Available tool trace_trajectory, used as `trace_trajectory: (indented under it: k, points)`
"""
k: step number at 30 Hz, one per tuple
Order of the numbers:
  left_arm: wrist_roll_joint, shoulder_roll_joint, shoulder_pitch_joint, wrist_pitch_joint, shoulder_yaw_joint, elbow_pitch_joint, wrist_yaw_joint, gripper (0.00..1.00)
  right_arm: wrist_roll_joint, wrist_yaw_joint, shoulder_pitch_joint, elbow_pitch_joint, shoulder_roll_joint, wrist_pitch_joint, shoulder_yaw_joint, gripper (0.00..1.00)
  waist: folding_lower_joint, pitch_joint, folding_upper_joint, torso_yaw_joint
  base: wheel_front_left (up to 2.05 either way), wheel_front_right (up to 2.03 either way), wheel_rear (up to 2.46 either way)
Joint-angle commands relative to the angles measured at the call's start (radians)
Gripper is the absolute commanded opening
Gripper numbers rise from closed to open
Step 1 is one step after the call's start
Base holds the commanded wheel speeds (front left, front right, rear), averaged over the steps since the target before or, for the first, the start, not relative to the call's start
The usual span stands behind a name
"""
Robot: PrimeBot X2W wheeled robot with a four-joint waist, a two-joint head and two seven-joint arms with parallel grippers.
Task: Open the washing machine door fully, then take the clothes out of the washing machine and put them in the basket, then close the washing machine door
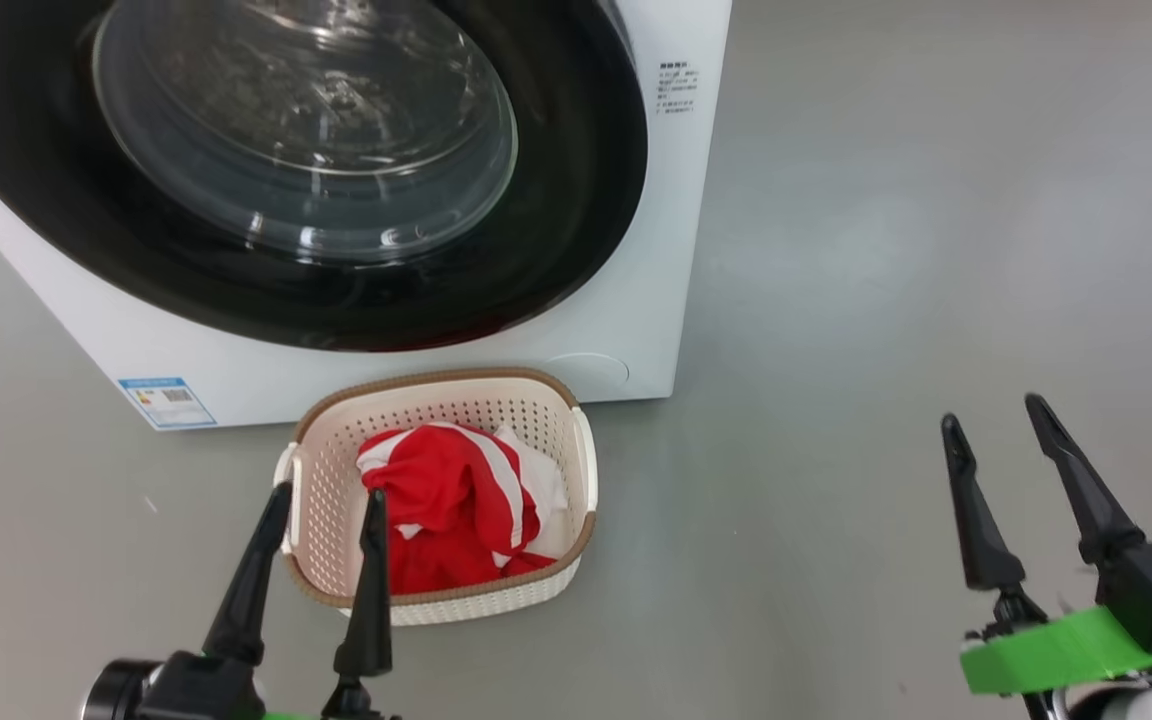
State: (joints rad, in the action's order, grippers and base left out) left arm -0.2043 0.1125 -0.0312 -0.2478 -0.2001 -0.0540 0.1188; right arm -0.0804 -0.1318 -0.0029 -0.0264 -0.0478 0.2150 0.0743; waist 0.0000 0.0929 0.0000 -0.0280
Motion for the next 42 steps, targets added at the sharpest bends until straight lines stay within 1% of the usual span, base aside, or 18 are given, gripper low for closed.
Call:
trace_trajectory:
  k: [1,8,9,12,15,22,32,42]
  points:
    - [-0.007,0.016,0.000,-0.003,0.036,-0.020,0.009,1.00,-0.017,0.001,0.006,-0.038,-0.003,0.001,-0.016,0.94,0.0000,-0.015,0.0000,0.003,0.00,0.00,0.00]
    - [-0.018,0.034,0.048,-0.002,0.048,-0.016,0.014,1.00,-0.041,0.001,0.096,-0.078,-0.003,-0.001,-0.001,0.95,0.0000,-0.059,0.0000,-0.002,0.00,0.00,0.00]
    - [-0.020,0.036,0.054,-0.001,0.049,-0.015,0.014,1.00,-0.043,0.001,0.107,-0.082,-0.003,-0.002,0.000,0.94,0.0000,-0.065,0.0000,-0.001,0.00,0.00,0.00]
    - [-0.020,0.043,0.073,0.005,0.050,-0.009,0.017,1.00,-0.048,0.001,0.143,-0.096,-0.003,-0.003,0.001,0.95,0.0000,-0.084,0.0000,-0.001,0.00,0.00,0.00]
    - [-0.010,0.053,0.092,0.014,0.054,0.001,0.032,1.00,-0.055,0.001,0.171,-0.107,-0.002,-0.011,-0.001,0.98,0.0000,-0.100,0.0000,-0.006,0.00,0.00,0.00]
    - [-0.012,0.065,0.136,0.018,0.052,-0.003,0.039,1.00,-0.059,0.001,0.216,-0.147,-0.002,-0.029,-0.004,1.00,0.0000,-0.129,0.0000,-0.016,0.00,0.00,0.00]
    - [-0.020,0.065,0.159,0.013,0.053,-0.004,0.049,1.00,-0.062,0.001,0.259,-0.182,-0.002,-0.044,0.004,1.00,0.0000,-0.144,0.0000,-0.019,0.00,0.00,0.00]
    - [-0.023,0.064,0.159,0.005,0.054,0.000,0.056,1.00,-0.065,0.001,0.267,-0.189,-0.002,-0.051,0.010,1.00,0.0000,-0.140,0.0000,-0.016,0.00,0.00,0.00]
